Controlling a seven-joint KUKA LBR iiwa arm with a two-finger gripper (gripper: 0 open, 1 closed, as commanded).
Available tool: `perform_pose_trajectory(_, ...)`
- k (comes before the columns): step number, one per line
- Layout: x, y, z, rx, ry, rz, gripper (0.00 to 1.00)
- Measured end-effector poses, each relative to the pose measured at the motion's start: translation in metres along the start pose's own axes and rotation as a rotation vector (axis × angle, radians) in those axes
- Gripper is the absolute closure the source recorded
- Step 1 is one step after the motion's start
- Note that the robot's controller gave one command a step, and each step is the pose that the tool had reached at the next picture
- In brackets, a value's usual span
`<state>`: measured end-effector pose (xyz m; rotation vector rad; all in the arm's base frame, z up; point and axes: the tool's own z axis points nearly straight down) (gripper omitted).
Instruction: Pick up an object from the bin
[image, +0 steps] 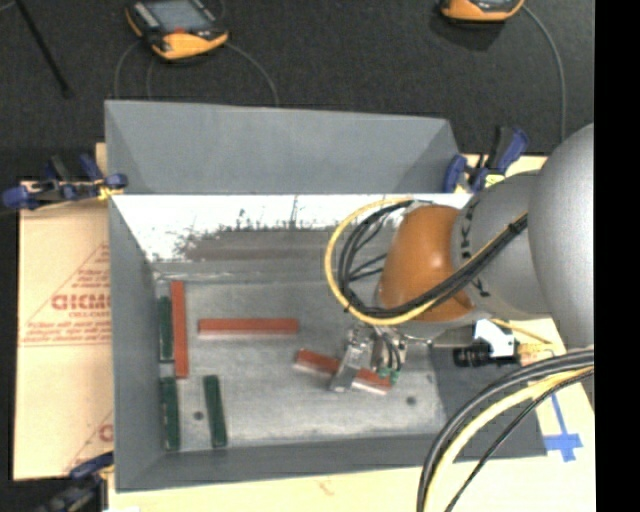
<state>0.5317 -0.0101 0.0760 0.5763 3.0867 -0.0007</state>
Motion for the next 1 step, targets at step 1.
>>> perform_pose_trajectory(1, -0.0151, -0.011, -0.2006, 0.0, 0.001, 0.033, 1.0)
